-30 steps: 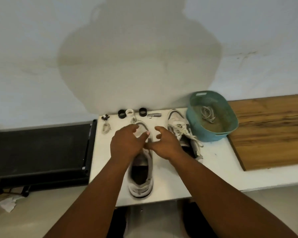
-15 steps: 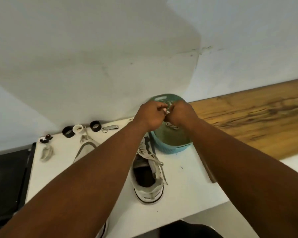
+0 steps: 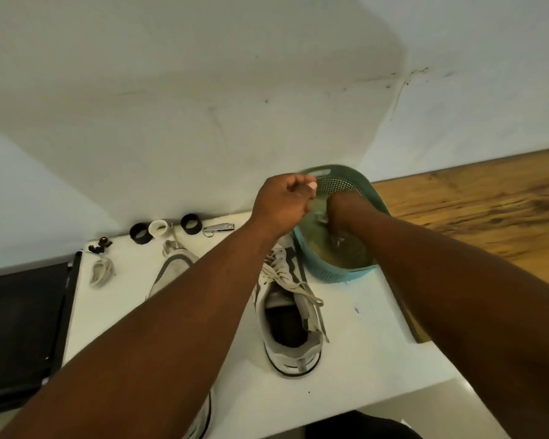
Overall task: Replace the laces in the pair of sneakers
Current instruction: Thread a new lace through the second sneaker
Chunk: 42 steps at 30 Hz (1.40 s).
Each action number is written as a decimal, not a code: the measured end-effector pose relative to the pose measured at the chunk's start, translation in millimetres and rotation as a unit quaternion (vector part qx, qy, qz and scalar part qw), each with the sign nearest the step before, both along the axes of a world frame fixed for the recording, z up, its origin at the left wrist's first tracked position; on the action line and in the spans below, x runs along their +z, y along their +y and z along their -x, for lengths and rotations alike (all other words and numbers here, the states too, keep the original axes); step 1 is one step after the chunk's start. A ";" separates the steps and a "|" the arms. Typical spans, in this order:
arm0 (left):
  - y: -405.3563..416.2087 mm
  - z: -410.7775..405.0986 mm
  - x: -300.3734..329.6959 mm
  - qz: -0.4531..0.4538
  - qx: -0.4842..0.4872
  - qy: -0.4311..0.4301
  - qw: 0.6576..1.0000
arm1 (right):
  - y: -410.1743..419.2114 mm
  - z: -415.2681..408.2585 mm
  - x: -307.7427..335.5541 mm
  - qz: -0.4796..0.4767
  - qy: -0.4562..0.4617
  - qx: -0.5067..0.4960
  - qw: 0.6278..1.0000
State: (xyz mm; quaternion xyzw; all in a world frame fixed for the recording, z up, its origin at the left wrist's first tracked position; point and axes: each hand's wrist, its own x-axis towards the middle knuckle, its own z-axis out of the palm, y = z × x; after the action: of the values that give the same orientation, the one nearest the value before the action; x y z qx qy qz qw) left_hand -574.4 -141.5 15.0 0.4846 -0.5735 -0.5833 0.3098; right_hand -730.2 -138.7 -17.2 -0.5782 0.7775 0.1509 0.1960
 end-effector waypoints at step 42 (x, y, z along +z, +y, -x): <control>88.9 -274.9 -81.8 -0.046 0.454 -0.001 0.890 | 105.0 -224.7 -38.7 0.327 -0.382 -0.104 0.858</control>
State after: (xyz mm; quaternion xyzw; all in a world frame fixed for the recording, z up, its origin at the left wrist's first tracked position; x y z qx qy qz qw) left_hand -299.6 -52.6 -66.8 0.7063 -0.2636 -0.4044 0.5178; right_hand -505.5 -33.7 -55.9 -0.5373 0.7015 -0.3663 0.2916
